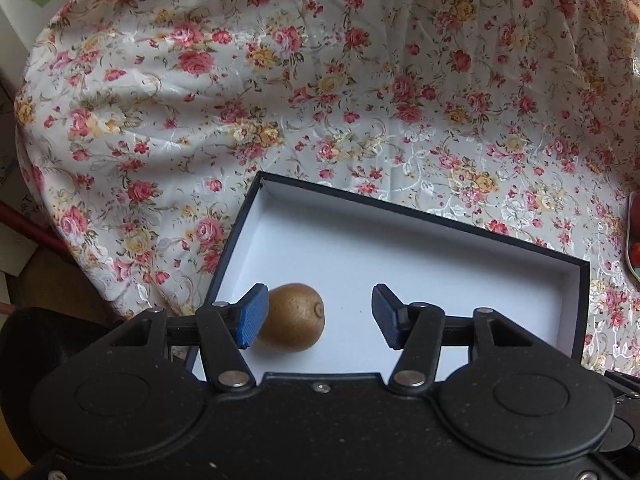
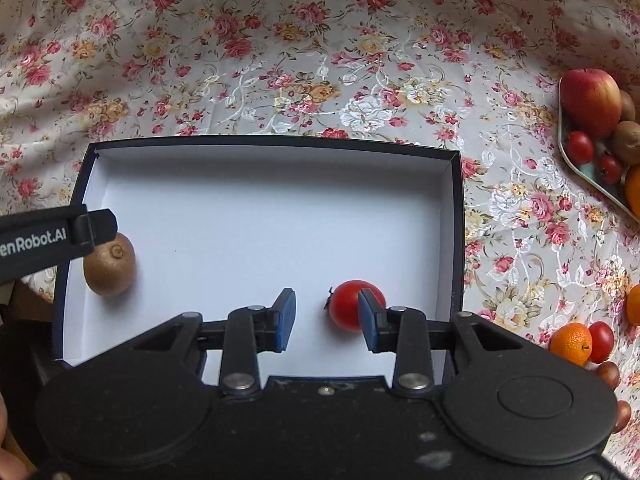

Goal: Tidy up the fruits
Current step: 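Carry the kiwi into the white box with the left tool while the right tool carries the tomato there, then open the left tool releasing the kiwi while the right tool releases the tomato in the box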

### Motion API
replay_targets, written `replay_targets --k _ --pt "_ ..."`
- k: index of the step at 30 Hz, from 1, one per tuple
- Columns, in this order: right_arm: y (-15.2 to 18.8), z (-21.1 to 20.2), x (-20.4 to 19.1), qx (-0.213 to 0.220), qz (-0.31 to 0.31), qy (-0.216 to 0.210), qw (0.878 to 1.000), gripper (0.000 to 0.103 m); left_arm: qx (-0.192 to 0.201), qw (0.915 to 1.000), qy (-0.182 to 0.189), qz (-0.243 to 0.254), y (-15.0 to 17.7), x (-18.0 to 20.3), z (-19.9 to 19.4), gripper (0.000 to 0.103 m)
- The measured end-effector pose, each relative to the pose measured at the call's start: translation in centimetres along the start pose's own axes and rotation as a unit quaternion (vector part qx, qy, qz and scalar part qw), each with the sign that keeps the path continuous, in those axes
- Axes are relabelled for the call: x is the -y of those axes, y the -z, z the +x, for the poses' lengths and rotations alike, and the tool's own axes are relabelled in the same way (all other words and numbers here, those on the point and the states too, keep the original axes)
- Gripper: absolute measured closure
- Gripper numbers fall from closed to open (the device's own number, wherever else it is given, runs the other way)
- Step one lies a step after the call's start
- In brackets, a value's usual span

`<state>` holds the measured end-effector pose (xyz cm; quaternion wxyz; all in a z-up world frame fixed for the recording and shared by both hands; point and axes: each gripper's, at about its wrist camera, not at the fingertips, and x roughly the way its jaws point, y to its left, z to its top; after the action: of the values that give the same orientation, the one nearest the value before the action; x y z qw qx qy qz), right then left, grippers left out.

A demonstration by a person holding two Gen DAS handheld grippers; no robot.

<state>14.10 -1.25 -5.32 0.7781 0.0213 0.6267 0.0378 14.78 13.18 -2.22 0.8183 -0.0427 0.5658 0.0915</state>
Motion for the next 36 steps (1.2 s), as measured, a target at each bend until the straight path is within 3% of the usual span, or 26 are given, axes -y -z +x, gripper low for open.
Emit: replay_targets --k 9,19,26,36 --pt "-0.1 -0.7 1.0 -0.007 0.008 -0.007 1.0 0.066 -0.012 0.9998 -0.011 -0.007 -0.1 0.2 0.3 0.043" --pt "0.4 -2.1 3.2 0.003 0.024 0.006 1.0 0.062 -0.014 0.9999 0.006 0.007 0.1 2.6 -0.5 0.043" --pt "1.0 -3.2 5.5 -0.006 0.03 0.005 1.0 0.062 -0.013 0.9993 0.016 0.03 0.6 5.6 -1.3 0.043" --pt "2.2 -5.2 11.2 -0.011 0.068 0.04 0.997 0.063 -0.008 0.996 0.033 0.082 2.3 11.5 -2.8 0.043"
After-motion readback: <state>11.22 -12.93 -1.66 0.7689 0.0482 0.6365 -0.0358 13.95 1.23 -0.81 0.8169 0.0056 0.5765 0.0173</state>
